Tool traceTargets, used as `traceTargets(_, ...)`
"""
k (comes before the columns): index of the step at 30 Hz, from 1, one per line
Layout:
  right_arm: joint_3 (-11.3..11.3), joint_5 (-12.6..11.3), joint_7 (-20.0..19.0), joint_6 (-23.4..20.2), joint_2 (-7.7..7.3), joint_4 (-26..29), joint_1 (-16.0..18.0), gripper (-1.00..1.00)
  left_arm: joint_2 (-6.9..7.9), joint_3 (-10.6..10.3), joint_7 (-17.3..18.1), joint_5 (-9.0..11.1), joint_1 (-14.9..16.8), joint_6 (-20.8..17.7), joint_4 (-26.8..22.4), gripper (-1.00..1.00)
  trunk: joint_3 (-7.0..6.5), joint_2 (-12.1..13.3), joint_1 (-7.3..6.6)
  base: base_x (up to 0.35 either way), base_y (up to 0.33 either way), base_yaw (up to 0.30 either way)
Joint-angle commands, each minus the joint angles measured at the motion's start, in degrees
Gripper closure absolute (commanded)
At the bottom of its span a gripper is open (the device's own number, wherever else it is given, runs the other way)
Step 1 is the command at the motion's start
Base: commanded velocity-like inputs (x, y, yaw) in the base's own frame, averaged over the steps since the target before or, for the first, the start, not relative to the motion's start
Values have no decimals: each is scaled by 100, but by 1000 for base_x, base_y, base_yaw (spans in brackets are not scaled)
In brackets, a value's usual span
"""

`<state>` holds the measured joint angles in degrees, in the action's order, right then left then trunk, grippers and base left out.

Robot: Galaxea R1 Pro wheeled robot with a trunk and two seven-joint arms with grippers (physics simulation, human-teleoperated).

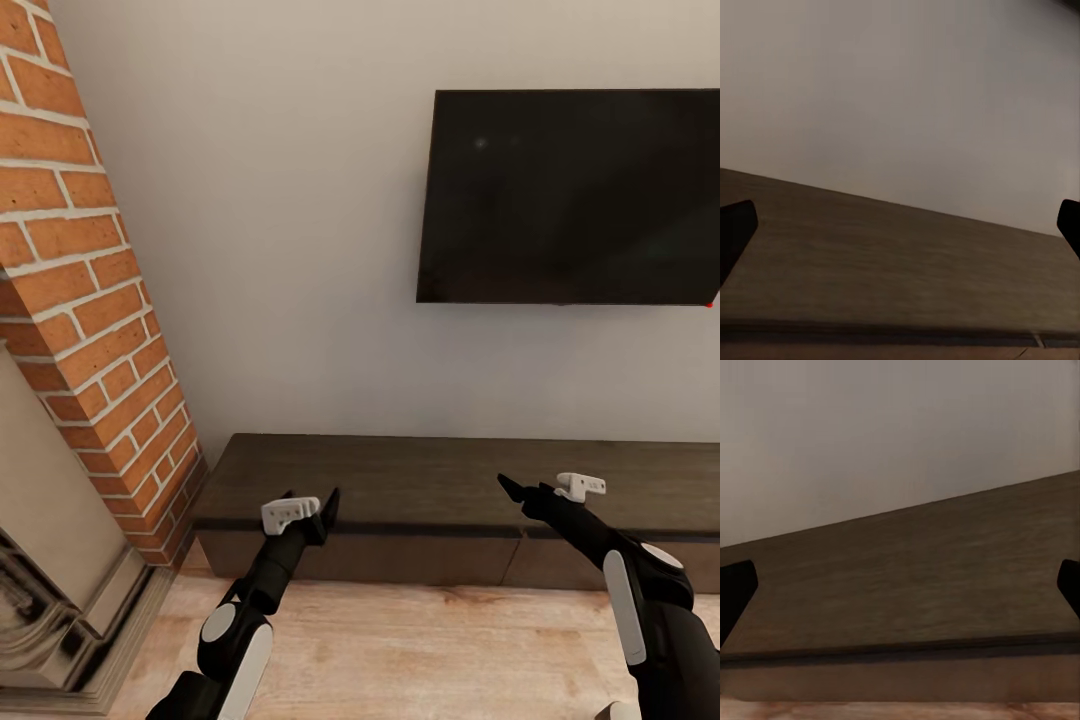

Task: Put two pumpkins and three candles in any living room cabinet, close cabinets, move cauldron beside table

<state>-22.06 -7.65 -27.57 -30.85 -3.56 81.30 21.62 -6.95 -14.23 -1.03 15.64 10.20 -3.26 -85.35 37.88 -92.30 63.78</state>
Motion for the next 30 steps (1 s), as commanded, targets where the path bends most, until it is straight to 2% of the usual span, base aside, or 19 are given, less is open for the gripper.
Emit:
traceTargets(1,0,0,-1,0,0,0,0,-100,0,10,2,0,0,0,0,-100,0,0,0,0,0,0)
traceTargets(22,11,-4,-37,0,10,-8,0,-100,27,-36,71,-6,0,4,14,-100,0,0,0,0,0,0)
traceTargets(27,17,-3,-43,0,14,-6,0,-100,35,-261,58,-16,0,6,30,-100,0,0,0,0,0,0)
traceTargets(30,17,-7,-48,-1,13,-3,0,-100,37,-321,36,-20,0,7,39,-100,0,0,0,0,0,0)
